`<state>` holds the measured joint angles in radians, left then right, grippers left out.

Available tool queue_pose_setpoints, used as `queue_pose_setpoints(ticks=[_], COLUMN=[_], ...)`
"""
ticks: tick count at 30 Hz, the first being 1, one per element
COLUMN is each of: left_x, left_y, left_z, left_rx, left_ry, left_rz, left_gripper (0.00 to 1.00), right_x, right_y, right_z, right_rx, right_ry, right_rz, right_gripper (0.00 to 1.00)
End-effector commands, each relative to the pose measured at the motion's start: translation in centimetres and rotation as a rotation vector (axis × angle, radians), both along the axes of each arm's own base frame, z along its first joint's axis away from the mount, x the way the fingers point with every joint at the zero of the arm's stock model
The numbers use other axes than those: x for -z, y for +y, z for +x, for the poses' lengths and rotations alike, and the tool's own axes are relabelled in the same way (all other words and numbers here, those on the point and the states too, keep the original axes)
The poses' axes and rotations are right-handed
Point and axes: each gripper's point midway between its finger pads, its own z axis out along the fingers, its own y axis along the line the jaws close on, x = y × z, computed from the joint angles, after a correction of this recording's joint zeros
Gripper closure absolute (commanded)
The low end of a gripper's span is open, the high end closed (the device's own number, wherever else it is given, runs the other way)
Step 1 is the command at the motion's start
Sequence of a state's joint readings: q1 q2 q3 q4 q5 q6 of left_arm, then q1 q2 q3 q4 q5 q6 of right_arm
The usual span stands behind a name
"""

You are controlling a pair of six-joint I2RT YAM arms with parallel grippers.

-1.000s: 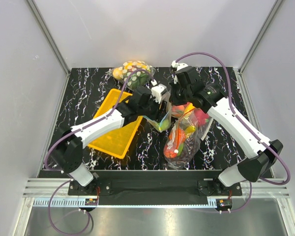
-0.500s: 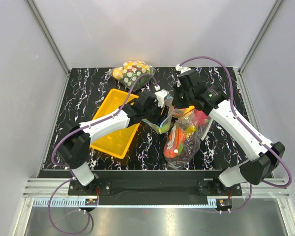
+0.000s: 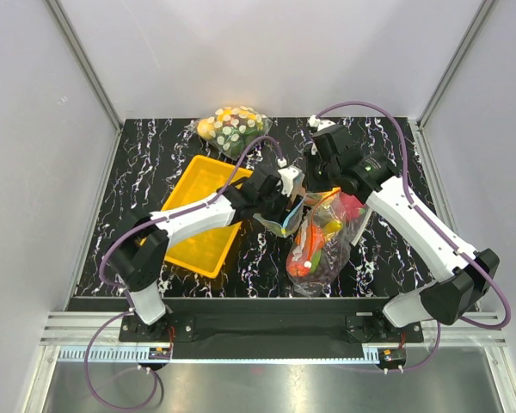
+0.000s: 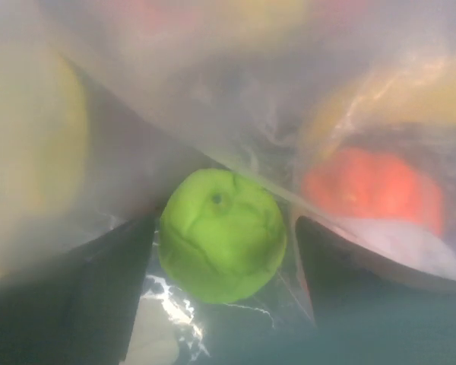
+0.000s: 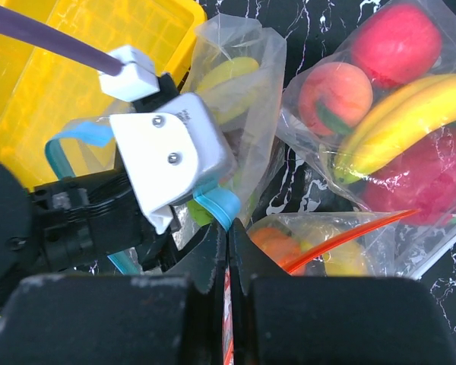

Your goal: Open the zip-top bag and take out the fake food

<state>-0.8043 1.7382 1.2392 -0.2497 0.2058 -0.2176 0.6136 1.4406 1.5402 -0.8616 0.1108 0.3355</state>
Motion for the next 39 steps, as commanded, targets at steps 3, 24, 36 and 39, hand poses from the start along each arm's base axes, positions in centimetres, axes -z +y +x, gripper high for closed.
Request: queue_pose_setpoints(ticks=[3, 24, 36, 39], left_x=[0.1, -13.5, -23.2, -26.5], left_y=[-0.6, 0.5, 5.8, 8.4], left_z=[0.4, -2.1, -5.6, -5.7], left_rx=[0.011, 0.081, 0.079, 0.023], left_ry=[-0.009, -0.098, -0.152, -0.197], left_rz=[0.015, -0.118, -0.248, -0.301], left_gripper=[0.29, 0.64, 0.67, 0.67], right_x=[-2.5, -1.3, -1.1, -1.2], right_y=[-0.2, -0.6, -0.4, -0.4], right_z=[0.4, 0.7, 0.8, 0.8], right_rx=[0.016, 0.016, 0.012, 0.009], right_ry=[-0.075, -0.059, -0.058, -0.059], right_rz=[0.065, 0.018, 0.021, 0.02], right_gripper=[1.0, 1.0, 1.0, 1.0])
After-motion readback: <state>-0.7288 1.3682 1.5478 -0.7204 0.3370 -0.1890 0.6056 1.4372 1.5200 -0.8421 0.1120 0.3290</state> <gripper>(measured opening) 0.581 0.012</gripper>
